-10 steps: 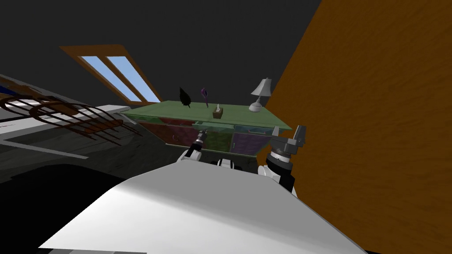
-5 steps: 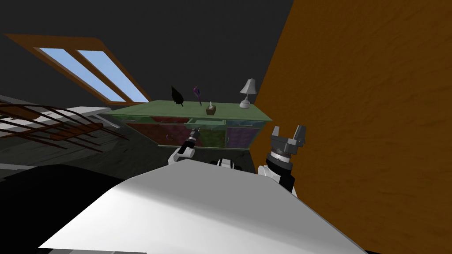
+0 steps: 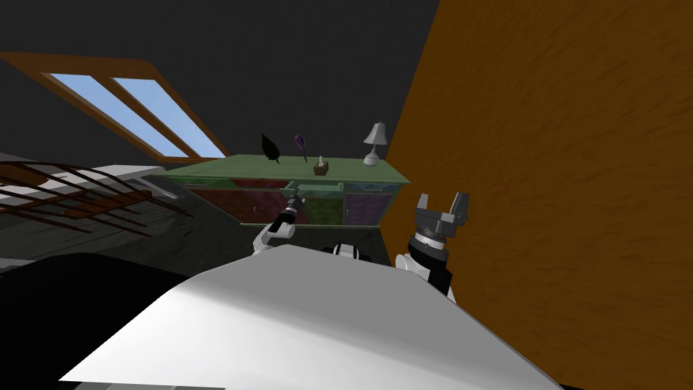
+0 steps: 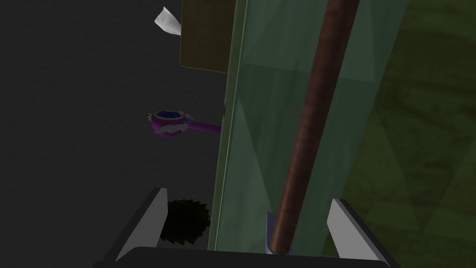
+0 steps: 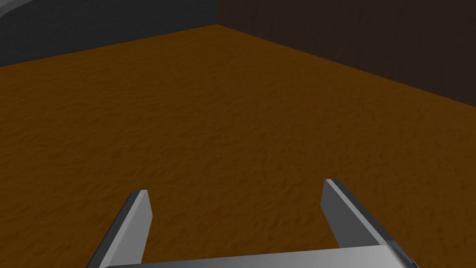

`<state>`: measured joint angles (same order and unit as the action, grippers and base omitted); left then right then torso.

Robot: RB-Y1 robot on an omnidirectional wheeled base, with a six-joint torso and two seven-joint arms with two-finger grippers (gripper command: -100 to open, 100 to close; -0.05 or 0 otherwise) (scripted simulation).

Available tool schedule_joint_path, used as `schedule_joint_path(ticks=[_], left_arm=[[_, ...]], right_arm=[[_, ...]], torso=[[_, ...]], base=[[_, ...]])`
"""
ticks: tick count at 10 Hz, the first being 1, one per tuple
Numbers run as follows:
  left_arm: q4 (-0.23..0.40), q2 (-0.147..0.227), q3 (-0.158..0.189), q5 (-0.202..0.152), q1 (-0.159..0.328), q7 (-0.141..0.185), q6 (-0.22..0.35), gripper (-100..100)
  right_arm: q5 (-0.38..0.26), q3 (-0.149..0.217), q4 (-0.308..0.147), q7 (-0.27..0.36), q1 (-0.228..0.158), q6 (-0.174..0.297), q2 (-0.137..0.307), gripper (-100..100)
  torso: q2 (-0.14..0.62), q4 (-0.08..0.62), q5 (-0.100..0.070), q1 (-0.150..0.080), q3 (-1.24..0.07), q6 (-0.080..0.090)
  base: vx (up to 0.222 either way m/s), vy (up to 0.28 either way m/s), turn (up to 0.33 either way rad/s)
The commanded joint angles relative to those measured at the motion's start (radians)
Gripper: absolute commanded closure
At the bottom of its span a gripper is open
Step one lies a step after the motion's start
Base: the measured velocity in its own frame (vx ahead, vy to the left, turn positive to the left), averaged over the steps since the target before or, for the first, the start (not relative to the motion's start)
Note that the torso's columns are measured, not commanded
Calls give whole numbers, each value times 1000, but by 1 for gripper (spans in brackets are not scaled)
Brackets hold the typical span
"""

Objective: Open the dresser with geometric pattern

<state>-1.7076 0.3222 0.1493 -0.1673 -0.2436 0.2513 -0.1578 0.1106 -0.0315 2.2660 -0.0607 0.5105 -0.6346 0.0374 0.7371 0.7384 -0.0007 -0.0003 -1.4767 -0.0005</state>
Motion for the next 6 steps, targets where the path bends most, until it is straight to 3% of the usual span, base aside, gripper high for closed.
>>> schedule_joint_path(ticks=[1, 6], left_arm=[[-55, 23, 13, -12, -14, 16, 46, -100], [-155, 66, 35, -35, -38, 45, 130, -100]], right_arm=[[0, 0, 0, 0, 0, 0, 0, 0], [0, 0, 0, 0, 0, 0, 0, 0]], torso=[[-1, -1, 1, 0, 0, 0], [3, 2, -2, -2, 2, 1]], base=[[15, -22, 6], [11, -20, 7]])
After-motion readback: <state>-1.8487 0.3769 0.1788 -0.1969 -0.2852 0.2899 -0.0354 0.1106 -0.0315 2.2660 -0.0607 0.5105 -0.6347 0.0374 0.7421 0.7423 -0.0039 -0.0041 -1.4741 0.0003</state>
